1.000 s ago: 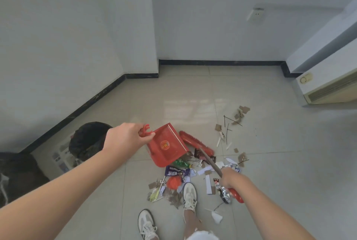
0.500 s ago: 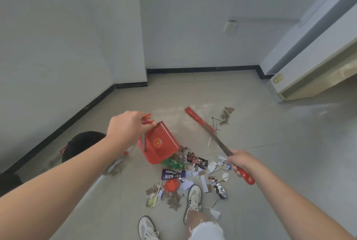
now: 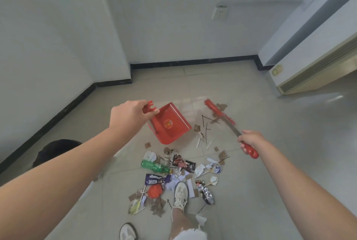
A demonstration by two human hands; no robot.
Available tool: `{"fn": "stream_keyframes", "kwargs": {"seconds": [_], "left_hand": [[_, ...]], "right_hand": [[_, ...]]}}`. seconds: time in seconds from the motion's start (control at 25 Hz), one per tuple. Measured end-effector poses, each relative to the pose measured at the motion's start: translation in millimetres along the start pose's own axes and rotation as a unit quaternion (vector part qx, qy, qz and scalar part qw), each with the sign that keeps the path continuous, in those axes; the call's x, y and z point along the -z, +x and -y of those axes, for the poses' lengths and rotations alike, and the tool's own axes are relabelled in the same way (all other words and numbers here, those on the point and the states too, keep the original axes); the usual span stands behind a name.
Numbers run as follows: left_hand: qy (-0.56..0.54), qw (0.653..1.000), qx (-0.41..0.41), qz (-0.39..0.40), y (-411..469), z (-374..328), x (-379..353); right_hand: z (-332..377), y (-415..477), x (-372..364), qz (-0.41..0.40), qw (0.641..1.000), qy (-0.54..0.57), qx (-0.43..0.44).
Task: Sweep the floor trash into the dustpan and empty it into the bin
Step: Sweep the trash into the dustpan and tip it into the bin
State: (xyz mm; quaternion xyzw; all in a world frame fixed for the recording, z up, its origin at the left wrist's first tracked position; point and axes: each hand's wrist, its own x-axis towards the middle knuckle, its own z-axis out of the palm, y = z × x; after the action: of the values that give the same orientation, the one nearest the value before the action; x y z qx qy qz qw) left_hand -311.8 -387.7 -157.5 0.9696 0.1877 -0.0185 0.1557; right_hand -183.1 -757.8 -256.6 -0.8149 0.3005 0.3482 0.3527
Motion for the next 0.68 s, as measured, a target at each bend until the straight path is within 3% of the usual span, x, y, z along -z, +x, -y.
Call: {"fn": "stream_keyframes", "kwargs": {"seconds": [0.2,0.52,0.68], "left_hand": [[0.019,1.0,-0.007,0.003,54,-29,-33],[0.023,0.997,0.07,-0.018,92,-24,-53],[0.046,0.997,0.065,0.008,90,-19,-60]], "right_hand": [[43,85,44,-0.015,0.999,-0.012,-0.038],[90,212,53,0.043,0.993,-0.072,-0.081],[82,232,35,0.06,0.979,-0.18,-0.079]]}}
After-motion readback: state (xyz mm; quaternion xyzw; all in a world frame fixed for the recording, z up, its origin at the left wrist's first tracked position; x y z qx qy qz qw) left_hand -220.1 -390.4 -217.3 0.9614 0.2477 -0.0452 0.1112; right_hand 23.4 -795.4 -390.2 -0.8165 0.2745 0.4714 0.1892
